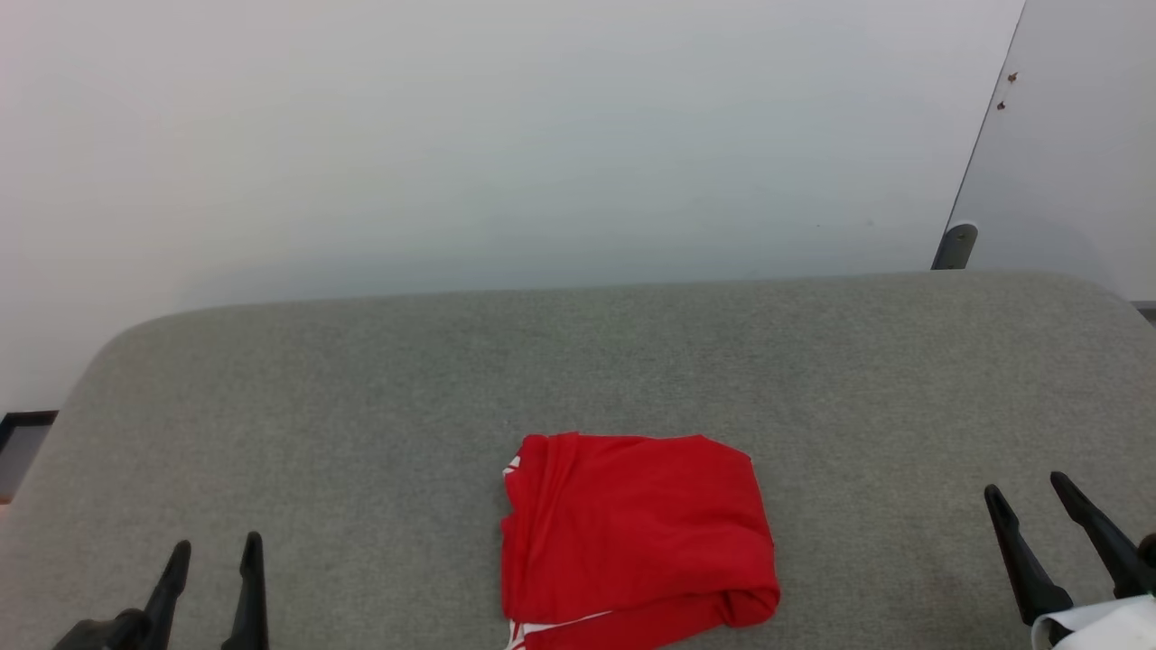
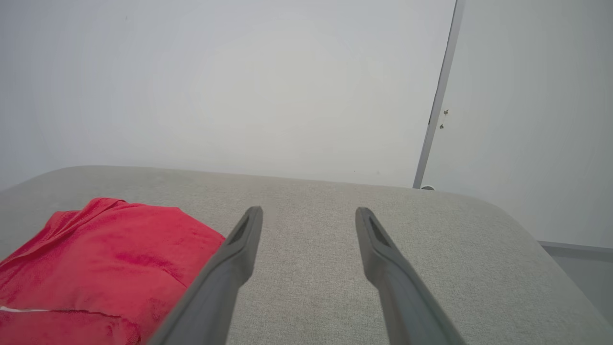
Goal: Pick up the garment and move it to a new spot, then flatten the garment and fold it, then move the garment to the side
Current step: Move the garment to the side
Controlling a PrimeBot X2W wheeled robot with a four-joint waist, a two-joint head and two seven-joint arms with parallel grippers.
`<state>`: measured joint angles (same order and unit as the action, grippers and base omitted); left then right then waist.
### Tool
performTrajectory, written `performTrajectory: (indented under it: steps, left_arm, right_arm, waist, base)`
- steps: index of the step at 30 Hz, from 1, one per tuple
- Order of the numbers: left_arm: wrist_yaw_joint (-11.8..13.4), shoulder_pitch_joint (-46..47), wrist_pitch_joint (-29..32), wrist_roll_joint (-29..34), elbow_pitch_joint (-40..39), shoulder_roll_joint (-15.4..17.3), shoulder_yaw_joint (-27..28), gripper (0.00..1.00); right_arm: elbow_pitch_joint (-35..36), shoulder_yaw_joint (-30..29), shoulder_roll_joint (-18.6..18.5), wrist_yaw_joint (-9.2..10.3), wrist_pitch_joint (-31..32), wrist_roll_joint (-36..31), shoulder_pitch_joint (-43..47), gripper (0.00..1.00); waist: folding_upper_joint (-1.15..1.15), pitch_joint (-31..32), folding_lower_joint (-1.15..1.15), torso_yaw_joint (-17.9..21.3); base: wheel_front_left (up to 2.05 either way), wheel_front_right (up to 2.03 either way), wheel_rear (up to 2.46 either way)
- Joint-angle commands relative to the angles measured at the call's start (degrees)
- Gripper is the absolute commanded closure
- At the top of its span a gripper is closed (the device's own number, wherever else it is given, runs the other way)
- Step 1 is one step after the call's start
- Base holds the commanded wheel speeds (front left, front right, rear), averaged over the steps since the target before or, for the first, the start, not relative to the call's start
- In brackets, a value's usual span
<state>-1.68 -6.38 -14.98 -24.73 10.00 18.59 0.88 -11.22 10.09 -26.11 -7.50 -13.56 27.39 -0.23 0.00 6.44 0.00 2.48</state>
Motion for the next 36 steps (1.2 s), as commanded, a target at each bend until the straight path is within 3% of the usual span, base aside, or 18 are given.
performTrajectory:
  steps: [1,12,23,30,36]
  left_arm:
    - [-0.23,-0.56,-0.23,0.28,0.05,-0.05,0.24,0.00]
    - [-0.60,-0.16,-0.23,1.58,-0.18,-0.92,0.38,0.00]
    - [-0.25,0.36,0.75,1.07,-0.98,0.66,0.78,0.00]
    - [-0.49,1.30,1.68,1.15,-1.59,0.61,-0.45,0.00]
    - [-0.60,2.06,1.92,1.22,-1.64,-0.14,-1.79,0.00]
  right_arm:
    - [0.20,-0.40,0.21,0.02,0.23,-0.41,0.97,0.00]
    - [1.10,-1.02,1.02,0.02,2.35,-1.12,1.89,0.00]
    - [0.77,4.46,1.80,0.02,6.87,0.66,-2.15,0.00]
    - [-1.63,8.00,0.64,0.02,12.61,2.06,-5.49,0.00]
    - [-4.15,9.22,0.02,0.02,22.42,4.55,-7.39,0.00]
  waist:
    - [0.00,0.01,0.00,-0.09]
    - [0.00,-0.36,0.00,-1.88]
    - [0.00,-1.91,0.00,-8.81]
    - [0.00,-3.26,0.00,-13.26]
    - [0.00,-4.82,0.00,-15.89]
  base:
    - [0.00,0.00,0.00]
    - [0.00,0.00,0.00]
    - [0.00,0.00,0.00]
    - [0.00,0.00,0.00]
    - [0.00,0.00,0.00]
